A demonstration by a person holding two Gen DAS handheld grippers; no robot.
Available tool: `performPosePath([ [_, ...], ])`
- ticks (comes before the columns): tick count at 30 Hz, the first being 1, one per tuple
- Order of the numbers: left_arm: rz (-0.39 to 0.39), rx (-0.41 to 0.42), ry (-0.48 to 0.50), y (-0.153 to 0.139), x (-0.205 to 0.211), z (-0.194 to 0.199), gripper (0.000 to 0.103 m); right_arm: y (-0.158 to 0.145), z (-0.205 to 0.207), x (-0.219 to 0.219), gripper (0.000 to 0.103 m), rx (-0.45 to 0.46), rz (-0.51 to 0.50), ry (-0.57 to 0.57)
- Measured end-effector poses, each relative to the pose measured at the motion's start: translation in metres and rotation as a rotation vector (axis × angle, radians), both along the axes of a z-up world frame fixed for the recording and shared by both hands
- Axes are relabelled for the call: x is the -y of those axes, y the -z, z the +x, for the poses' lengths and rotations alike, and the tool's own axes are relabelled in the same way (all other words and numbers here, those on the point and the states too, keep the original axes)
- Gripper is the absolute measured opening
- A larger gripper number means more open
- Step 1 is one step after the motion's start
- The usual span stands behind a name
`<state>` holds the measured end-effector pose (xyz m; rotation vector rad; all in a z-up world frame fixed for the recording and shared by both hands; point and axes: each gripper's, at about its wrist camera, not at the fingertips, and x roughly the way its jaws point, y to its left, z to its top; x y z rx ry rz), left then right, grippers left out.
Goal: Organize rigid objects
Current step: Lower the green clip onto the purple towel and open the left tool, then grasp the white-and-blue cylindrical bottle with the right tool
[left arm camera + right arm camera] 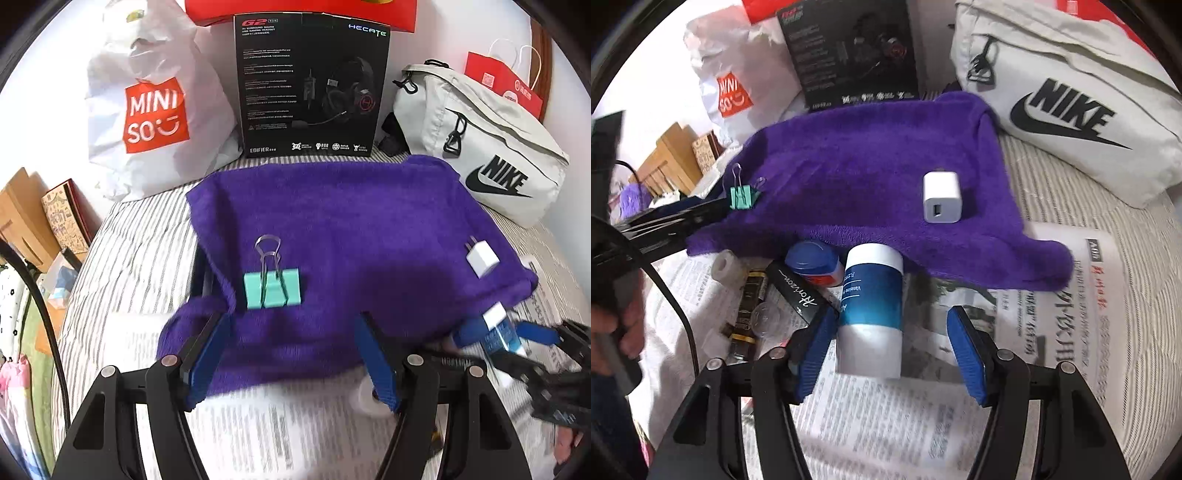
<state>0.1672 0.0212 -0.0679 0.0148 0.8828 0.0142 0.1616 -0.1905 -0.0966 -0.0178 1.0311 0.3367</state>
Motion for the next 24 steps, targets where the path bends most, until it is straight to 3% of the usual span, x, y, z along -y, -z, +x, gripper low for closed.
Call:
performPosePath([
  [4,-0.038,0.001,-0.017,-0.002,-0.007,-0.018,0.068,0.008,0.004,0.001,0.059,0.010,0.027,0.019],
  [8,-0.067,-0.013,-0.016,0.002,-0.011,-0.033,0.068,0.007,0.008,-0.004,0.057,0.018,-0.018,0.008],
  [13,-0.037,-0.029,-0.013,0.007,-0.011,-0.050,0.068,0.007,0.005,-0.004,0.042,0.007,-0.059,-0.025],
  [24,-0.066,-0.042,0.025,0.015,0.006,-0.054,0.068,0.011,0.003,-0.008,0.042,0.065,-0.117,-0.052],
])
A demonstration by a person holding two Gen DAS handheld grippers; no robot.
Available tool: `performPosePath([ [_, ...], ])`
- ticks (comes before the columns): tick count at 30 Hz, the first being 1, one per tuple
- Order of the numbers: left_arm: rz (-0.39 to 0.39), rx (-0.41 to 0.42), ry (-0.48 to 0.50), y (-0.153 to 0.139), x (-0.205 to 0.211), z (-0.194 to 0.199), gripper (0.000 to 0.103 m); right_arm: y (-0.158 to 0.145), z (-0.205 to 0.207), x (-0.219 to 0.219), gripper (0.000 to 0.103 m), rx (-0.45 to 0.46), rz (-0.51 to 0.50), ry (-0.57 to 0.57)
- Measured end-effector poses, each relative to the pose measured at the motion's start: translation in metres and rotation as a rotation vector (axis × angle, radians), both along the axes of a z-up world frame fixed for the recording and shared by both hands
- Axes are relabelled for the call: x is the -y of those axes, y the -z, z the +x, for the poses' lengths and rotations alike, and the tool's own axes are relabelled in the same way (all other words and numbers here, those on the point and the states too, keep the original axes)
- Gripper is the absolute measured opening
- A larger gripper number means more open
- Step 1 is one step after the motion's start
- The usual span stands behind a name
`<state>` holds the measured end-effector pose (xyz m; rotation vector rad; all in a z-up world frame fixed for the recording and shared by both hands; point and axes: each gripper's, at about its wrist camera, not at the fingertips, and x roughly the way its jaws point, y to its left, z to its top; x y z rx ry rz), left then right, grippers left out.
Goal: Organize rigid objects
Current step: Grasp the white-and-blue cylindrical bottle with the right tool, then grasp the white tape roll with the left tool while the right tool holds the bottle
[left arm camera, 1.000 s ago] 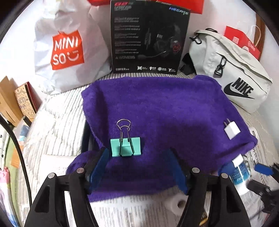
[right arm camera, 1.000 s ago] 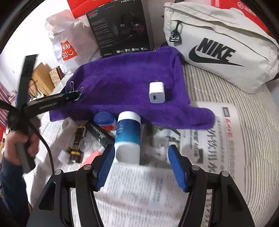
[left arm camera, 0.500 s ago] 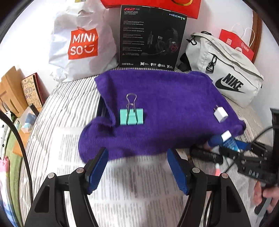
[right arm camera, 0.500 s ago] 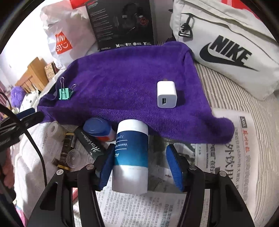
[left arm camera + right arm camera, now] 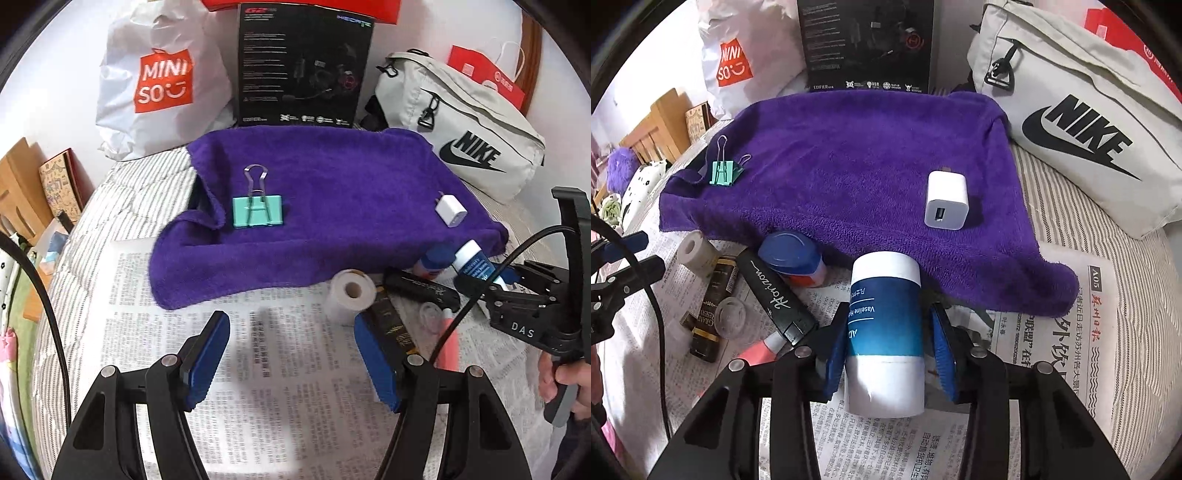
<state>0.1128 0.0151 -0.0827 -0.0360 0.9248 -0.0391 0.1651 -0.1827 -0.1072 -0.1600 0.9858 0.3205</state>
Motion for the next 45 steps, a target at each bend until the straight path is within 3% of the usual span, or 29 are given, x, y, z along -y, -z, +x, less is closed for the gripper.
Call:
performPosePath([
  [10,-0.015,-0.014,0.019,0.008,0.014,0.012,0.068,0.003,-0.012,0.006,0.042,0.096,0.036,0.001],
  [27,-0.043,-0.001,0.016,0.020,0.018,0.023,0.068,0.004,-0.012,0.003,0.043,0.104,0.037,0.000],
  [35,0.001,0.021,-0.016,0.020,0.008,0.022,0.066,0.004,-0.012,0.004,0.043,0.105,0.035,-0.001],
  [45,-0.052,0.031,-0.035,0.029,0.000,0.022,0.062,0.004,-0.012,0.003,0.043,0.106,0.033,-0.001],
])
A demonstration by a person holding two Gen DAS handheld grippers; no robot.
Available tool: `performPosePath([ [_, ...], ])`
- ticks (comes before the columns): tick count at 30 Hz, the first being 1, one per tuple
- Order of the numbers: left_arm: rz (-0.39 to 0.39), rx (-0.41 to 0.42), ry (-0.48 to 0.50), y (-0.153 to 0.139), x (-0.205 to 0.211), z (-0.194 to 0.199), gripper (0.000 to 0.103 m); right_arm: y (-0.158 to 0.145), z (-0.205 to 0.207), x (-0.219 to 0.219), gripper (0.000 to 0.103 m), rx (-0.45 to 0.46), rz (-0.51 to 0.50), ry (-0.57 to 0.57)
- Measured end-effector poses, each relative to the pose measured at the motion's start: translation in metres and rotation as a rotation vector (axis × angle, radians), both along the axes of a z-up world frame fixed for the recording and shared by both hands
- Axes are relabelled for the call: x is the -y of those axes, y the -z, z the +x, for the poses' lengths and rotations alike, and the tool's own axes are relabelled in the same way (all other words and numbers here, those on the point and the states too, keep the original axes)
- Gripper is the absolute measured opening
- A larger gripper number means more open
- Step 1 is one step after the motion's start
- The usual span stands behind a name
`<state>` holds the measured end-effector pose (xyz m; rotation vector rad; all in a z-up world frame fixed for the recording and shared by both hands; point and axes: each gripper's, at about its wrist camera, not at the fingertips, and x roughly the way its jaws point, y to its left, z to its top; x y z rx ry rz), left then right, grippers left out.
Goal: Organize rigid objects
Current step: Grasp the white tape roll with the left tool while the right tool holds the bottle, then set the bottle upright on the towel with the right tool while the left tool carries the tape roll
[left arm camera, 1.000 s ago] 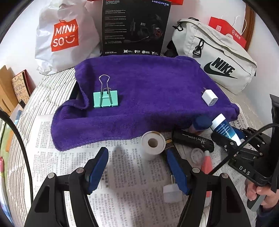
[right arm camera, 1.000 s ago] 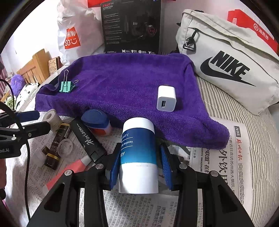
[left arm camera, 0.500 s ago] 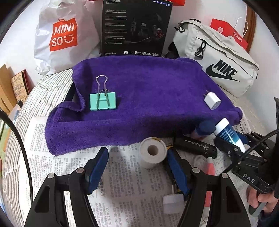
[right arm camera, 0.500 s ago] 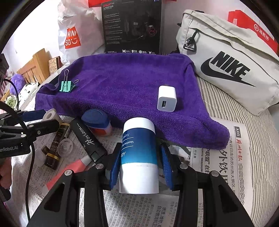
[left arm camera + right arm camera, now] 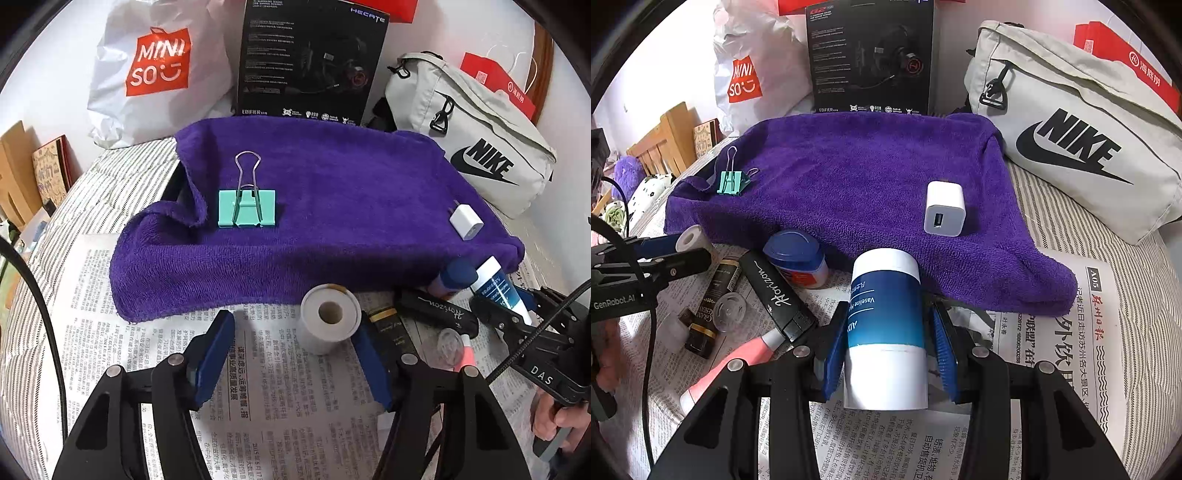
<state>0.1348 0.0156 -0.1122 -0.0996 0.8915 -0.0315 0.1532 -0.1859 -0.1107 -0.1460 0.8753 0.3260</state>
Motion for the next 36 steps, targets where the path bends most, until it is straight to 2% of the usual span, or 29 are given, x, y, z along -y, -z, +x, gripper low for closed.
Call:
performPosePath([
  [1,-0.002,0.006,0.003,0.000,0.000,0.000,0.061,0.000,0.000,0.000,0.044,0.000,0.000,0.000],
  [5,-0.010,0.009,0.031,-0.001,0.002,-0.001,0.037,0.000,0.000,0.000,0.043,0.000,0.000,0.000],
  [8,-0.021,0.005,0.065,-0.001,0.004,0.000,0.029,0.000,0.000,0.000,0.043,0.000,0.000,0.000],
  [12,-0.025,0.016,0.091,-0.003,0.006,-0.004,0.029,0.000,0.000,0.000,0.043,0.000,0.000,0.000],
  [17,-0.075,0.040,0.095,-0.011,-0.001,-0.009,0.029,0.000,0.000,0.000,0.043,0.000,0.000,0.000],
  [24,-0.049,0.039,0.101,-0.022,-0.004,-0.013,0.029,-0.001,0.000,0.001,0.043,0.000,0.007,0.001],
  [27,-0.027,0.022,0.104,-0.023,-0.005,-0.015,0.029,-0.002,0.000,0.004,0.037,-0.002,0.015,0.012],
  [29,-0.015,0.021,0.102,-0.024,-0.008,-0.016,0.029,-0.003,0.000,0.007,0.037,-0.019,0.026,0.009],
  [36,-0.044,0.026,0.084,-0.026,-0.017,-0.016,0.029,-0.017,-0.010,0.019,0.036,-0.027,0.046,0.001],
])
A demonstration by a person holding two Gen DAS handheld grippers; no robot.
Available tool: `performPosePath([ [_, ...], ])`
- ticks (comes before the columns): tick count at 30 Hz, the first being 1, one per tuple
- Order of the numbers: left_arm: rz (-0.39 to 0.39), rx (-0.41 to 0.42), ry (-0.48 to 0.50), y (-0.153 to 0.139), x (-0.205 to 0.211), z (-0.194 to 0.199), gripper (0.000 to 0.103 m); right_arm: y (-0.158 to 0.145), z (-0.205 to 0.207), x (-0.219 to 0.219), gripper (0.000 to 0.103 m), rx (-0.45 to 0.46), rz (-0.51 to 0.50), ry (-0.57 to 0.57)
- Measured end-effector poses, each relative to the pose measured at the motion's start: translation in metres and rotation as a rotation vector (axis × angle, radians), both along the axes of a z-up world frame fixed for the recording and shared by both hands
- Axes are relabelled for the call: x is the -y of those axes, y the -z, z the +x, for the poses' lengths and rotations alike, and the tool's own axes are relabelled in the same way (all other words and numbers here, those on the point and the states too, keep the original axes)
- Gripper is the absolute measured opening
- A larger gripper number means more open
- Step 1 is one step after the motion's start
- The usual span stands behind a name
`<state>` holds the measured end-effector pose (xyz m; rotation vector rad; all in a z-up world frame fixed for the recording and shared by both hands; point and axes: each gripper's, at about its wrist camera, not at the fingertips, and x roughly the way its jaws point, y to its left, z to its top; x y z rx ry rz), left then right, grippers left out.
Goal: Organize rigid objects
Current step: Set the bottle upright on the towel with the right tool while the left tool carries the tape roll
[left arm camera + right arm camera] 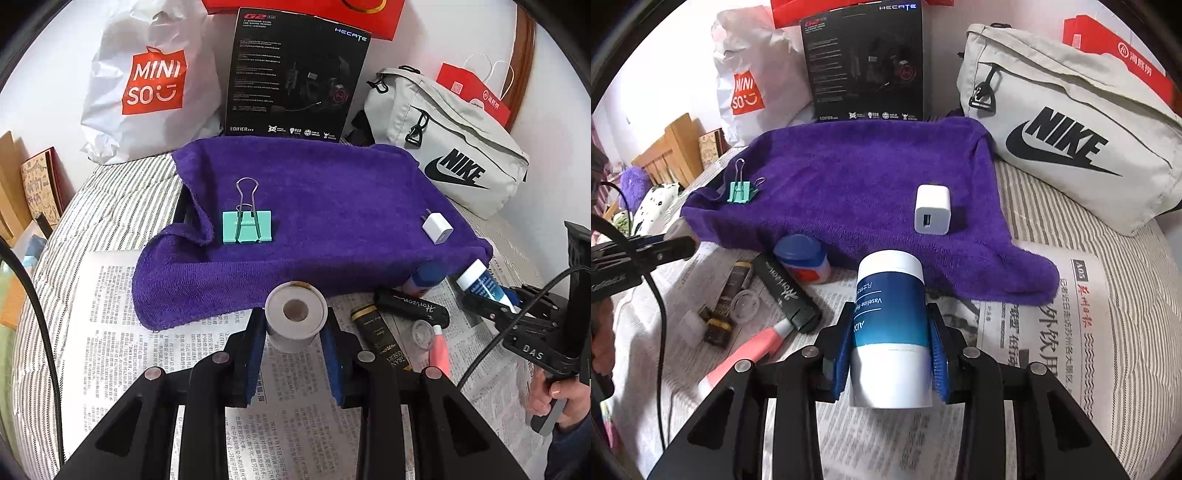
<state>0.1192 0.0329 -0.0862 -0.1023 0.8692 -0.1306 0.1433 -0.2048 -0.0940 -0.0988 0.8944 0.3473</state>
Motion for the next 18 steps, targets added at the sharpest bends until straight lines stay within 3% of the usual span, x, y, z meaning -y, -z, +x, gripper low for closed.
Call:
performPosePath([
  [18,-0.014,0.019,-0.012,-0.018,-0.013,0.003,0.029,-0.031,-0.014,0.007,0.036,-0.003,0.059,-0.043],
])
